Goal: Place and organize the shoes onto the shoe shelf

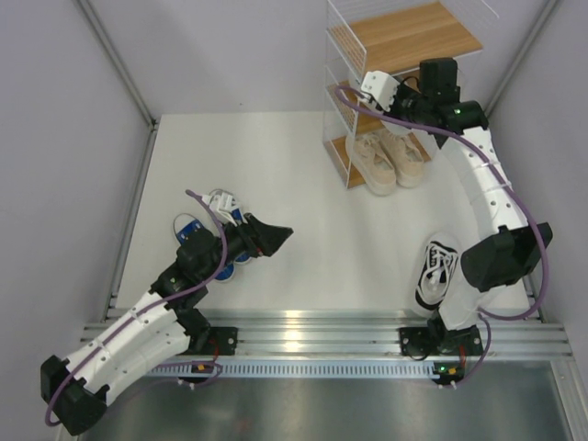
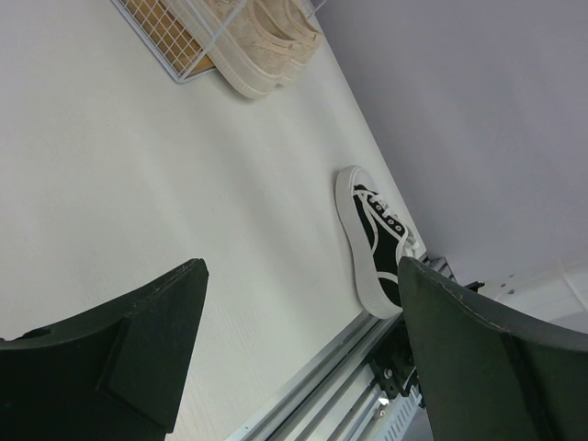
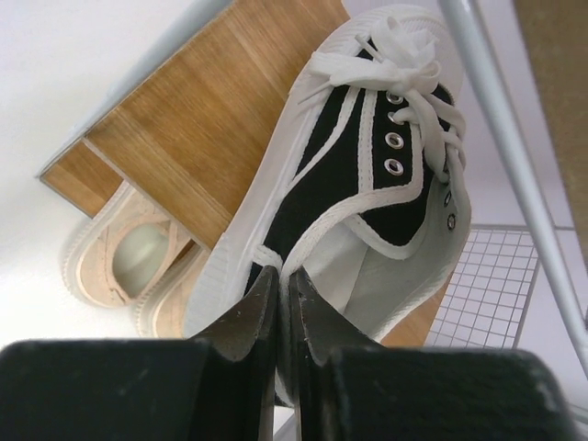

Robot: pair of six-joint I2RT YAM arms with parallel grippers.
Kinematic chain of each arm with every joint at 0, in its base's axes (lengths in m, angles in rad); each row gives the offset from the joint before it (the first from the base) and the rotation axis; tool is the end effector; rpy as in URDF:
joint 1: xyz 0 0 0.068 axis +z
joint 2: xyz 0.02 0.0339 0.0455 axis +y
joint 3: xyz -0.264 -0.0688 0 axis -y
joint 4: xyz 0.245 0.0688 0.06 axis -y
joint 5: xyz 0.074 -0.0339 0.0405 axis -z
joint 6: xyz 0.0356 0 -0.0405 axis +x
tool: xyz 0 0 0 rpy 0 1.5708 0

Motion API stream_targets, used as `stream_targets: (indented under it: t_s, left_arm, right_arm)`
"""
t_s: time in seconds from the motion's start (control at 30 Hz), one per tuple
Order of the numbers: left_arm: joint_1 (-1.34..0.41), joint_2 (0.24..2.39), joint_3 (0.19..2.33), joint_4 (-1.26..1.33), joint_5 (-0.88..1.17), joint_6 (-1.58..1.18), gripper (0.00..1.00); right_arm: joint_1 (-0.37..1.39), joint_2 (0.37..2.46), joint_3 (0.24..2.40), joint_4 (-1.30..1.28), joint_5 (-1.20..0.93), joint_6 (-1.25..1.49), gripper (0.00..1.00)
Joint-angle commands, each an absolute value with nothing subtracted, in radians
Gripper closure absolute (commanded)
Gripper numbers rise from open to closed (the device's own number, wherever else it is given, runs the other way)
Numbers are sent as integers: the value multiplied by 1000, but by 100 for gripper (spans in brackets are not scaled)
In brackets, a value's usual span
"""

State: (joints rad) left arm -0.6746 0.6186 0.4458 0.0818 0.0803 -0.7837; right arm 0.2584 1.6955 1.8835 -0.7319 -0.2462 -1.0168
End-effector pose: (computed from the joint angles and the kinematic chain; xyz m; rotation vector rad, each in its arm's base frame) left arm 0.1276 -0.1057 0.2736 -0.0322 1.7992 -1.1476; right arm 0.3605 0.1043 0.4240 -1.3662 1.5983 -0.1968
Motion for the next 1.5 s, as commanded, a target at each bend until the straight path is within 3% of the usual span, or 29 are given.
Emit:
stream_targets:
  t_s: [0.0,0.13,0.3,0.47,0.63,0.97,1.23,1.47]
  left_arm:
    - [-670,603,440,103,77,-782,10]
    - [-669,598,439,103,78,-785,10]
    - [-669,594,437,104,83,-792,10]
    - [-669,583,437,98,83,-795,10]
    - [-669,571,446,72,77,-773,10]
    - [-669,540,515,-118,-41,-666,5]
    - [-669,543,505,-161,-98,-640,2]
    - [-669,606,488,-127,-46,-630,2]
  right_arm:
    - [267,1643,1878,-606,-239,-1008,94]
    - [267,1623,1861,-597,-241,-996,84]
    - [267,1611,1848,-594,-242,-986,79]
    - [267,1580,1833,-583,-245,-968,59]
    - [264,1514,1806,-586,-249,-943,44]
    - [226,1254,1597,-686,-316,-739,31]
    - [-26,1009,1254,-883,-336,-551,20]
    - [-259,1002,1109,-1227,-270,-736,14]
